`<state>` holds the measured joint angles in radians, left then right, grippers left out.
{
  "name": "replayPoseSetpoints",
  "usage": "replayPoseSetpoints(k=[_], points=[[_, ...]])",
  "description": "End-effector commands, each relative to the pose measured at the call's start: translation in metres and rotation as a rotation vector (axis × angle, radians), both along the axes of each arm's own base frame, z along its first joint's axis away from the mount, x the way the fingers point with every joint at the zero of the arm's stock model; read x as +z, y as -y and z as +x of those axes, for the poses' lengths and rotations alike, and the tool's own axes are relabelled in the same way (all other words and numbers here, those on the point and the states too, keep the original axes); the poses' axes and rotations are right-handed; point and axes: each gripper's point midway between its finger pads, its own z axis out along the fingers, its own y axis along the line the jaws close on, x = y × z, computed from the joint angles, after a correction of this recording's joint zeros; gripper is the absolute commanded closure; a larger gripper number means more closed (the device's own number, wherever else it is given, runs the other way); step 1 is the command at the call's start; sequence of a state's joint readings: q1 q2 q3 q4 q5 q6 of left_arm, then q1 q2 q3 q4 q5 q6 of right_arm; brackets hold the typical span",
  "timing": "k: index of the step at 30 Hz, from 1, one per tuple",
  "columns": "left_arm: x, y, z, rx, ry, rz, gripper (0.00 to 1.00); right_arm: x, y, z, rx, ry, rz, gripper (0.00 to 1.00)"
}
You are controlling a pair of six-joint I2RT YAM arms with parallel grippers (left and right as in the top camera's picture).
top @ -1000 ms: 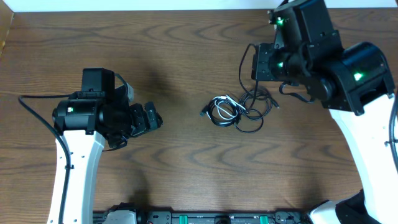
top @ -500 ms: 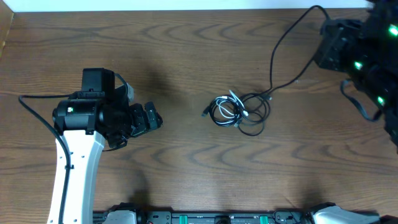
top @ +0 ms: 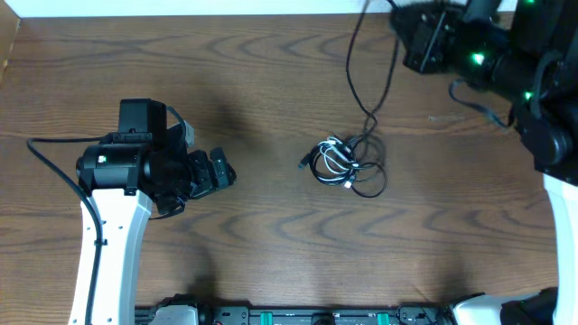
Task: Untangle cables
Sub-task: 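Pull the black cable with the right gripper toward the upper right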
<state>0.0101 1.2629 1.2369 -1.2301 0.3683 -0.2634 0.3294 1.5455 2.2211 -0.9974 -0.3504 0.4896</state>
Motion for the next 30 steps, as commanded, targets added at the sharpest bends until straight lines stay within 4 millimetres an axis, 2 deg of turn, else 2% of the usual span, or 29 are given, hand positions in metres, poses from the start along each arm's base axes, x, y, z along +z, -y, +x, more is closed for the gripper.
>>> replayPoseSetpoints(k=[1, 6, 9, 11, 13, 17, 19, 21, 25, 27, 30], points=[[0.002, 0.002, 0.002, 0.000, 0.001, -0.006, 0.02, 0.047, -0.003, -0.025, 0.069, 0.138, 0.073, 0.98], [0.002, 0.002, 0.002, 0.000, 0.001, -0.006, 0.02, 0.106, 0.011, -0.051, 0.039, 0.315, 0.125, 0.98], [0.002, 0.002, 0.002, 0.000, 0.001, -0.006, 0.02, 0.115, 0.025, -0.054, -0.037, 0.338, 0.118, 0.99], [0.002, 0.002, 0.002, 0.000, 0.001, -0.006, 0.02, 0.106, 0.034, -0.049, -0.094, 0.312, 0.084, 0.99], [0.002, 0.002, 0.002, 0.000, 0.001, -0.006, 0.02, 0.086, 0.044, -0.038, -0.171, 0.252, 0.032, 0.99], [0.002, 0.002, 0.002, 0.000, 0.001, -0.006, 0.02, 0.030, 0.060, -0.005, -0.308, 0.084, -0.088, 0.99], [0.002, 0.002, 0.002, 0.000, 0.001, -0.006, 0.02, 0.006, 0.054, 0.006, -0.296, 0.004, -0.111, 0.99], [0.002, 0.002, 0.002, 0.000, 0.001, -0.006, 0.02, -0.009, 0.038, 0.012, -0.227, -0.054, -0.094, 0.99], [0.002, 0.002, 0.002, 0.000, 0.001, -0.006, 0.02, -0.005, 0.011, 0.012, -0.081, -0.024, -0.068, 0.99], [0.002, 0.002, 0.002, 0.000, 0.001, -0.006, 0.02, 0.006, 0.007, 0.011, -0.071, 0.027, -0.071, 0.99], [0.002, 0.002, 0.002, 0.000, 0.001, -0.006, 0.02, 0.025, 0.014, 0.007, -0.090, 0.098, -0.086, 0.99]])
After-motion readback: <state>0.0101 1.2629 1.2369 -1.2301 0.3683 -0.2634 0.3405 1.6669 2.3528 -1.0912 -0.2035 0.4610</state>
